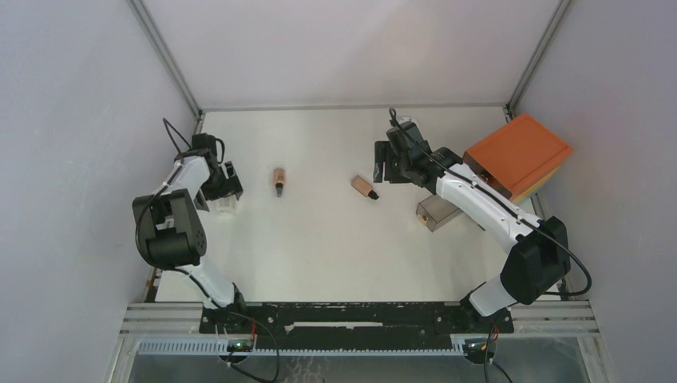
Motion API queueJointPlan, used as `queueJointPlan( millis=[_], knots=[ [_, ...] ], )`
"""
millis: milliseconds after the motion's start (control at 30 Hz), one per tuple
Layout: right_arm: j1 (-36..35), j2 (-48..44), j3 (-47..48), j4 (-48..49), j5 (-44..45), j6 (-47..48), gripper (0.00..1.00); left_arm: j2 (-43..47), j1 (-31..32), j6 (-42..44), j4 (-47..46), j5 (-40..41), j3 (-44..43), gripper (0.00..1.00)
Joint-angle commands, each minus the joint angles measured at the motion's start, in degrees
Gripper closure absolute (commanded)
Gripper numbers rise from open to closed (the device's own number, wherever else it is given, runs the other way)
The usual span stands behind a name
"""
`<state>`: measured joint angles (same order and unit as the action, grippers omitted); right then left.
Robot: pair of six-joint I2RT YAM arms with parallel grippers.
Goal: Organize the makeup
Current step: Pick up the makeup from the center of the board, then place the makeup at the center of the board.
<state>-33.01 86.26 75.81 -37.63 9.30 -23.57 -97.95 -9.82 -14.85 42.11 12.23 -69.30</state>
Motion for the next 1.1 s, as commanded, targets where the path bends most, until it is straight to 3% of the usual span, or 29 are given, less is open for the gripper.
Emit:
queueJointPlan(
  millis=[0, 267, 500, 633, 767, 933, 1067],
  knots=[
    [0.88, -1.77, 1.95, 0.76, -0.69, -0.87, 0.26, -1.55, -2.11, 2.87, -0.52, -9.24, -3.36, 0.1],
    [2.27, -3.6, -0.25, 1.24, -1.13, -1.39, 0.26, 1.38, -1.48, 0.73, -2.05, -14.77, -0.84, 0.45],
    [3.92, -5.65, -1.36, 0.54, -0.9, -1.19, 0.27, 8.35, 6.21, -0.73, 0.58, -12.2, 0.37, 0.48],
    [5.26, -8.39, -2.21, -0.33, 0.85, -0.9, 0.27, 16.76, 15.9, -2.98, 1.93, -10.85, 3.33, 0.48],
    [8.18, -12.12, -4.65, -0.17, 1.17, -0.96, 0.27, 20.57, 30.38, -8.31, -0.48, -12.72, 5.8, 0.49],
    [11.54, -16.31, -7.17, -2.06, 1.77, -0.69, 0.27, 14.18, 48.71, -8.53, -2.68, -12.36, 1.39, 0.48],
    [12.26, -19.63, -9.16, -3.48, 3.04, -0.6, 0.27, 7.58, 57.91, -6.36, -5.11, -13.56, -2.28, 0.48]
  ],
)
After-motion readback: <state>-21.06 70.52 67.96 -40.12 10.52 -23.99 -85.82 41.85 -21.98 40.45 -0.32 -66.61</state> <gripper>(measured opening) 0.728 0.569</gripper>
